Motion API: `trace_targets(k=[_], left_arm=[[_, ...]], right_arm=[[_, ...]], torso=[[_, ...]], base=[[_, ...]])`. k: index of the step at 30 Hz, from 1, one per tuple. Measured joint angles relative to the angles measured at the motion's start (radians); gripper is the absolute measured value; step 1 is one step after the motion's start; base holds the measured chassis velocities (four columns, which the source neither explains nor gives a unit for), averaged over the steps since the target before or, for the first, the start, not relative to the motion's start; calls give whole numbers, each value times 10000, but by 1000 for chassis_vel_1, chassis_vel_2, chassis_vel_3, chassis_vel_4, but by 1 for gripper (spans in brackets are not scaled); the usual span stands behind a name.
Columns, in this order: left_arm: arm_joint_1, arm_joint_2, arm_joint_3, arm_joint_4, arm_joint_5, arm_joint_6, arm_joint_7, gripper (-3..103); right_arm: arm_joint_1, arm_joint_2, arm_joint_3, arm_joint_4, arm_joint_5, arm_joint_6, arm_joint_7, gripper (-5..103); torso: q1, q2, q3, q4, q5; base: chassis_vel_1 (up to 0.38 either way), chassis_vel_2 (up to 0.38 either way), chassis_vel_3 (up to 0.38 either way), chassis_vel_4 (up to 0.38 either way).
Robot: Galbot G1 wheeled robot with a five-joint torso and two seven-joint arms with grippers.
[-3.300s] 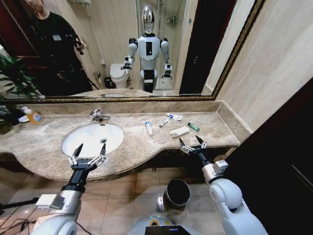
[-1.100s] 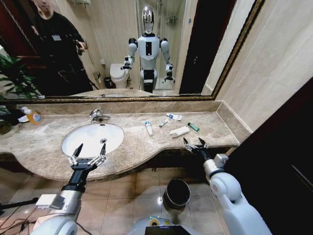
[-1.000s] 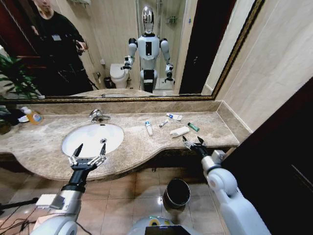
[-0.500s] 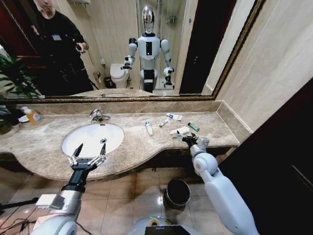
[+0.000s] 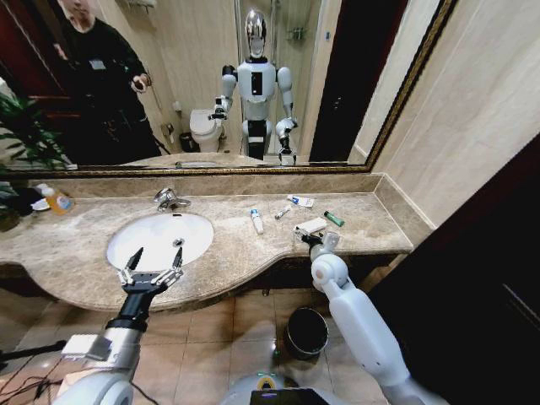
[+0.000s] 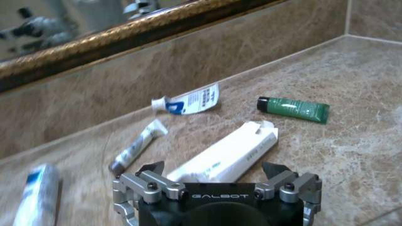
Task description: Pick up the trash from the sink and place it in the trash bin.
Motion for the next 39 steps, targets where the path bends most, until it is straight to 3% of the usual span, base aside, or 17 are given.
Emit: trace_targets(k=[22,26,28,30,35,37,39], left_arm=[[0,0,0,0,0,0,0,100],[0,0,0,0,0,0,0,100],[0,1,0,0,0,0,0,100],[0,0,0,0,0,0,0,100],[0,0,0,0,0,0,0,100],[0,1,0,0,0,0,0,100],[0,0,0,0,0,0,0,100]], right_arm=[[199,95,174,-525,-230,189,35,102],[156,109,173,-625,-319,226,-63,90],[146,109,172,-640,-338,238,-84,90],[114,114,160,-710,-437,308,-164,73],[74,117,151,-770,-601,412,-278,62],[20,112,150,-767,-688,454,-311,46],[-7,103,150,-753,-699,461,-323,46]], torso=[[-1,0,0,0,0],[-1,0,0,0,0],[-1,0,0,-1,0],[-1,0,-1,0,0],[-2,1,-2,0,-1],[-1,1,-1,0,0],[-1,1,-1,0,0]], base=[[0,0,0,0],[0,0,0,0],[0,0,0,0],[0,0,0,0],[0,0,0,0],[0,0,0,0],[0,0,0,0]])
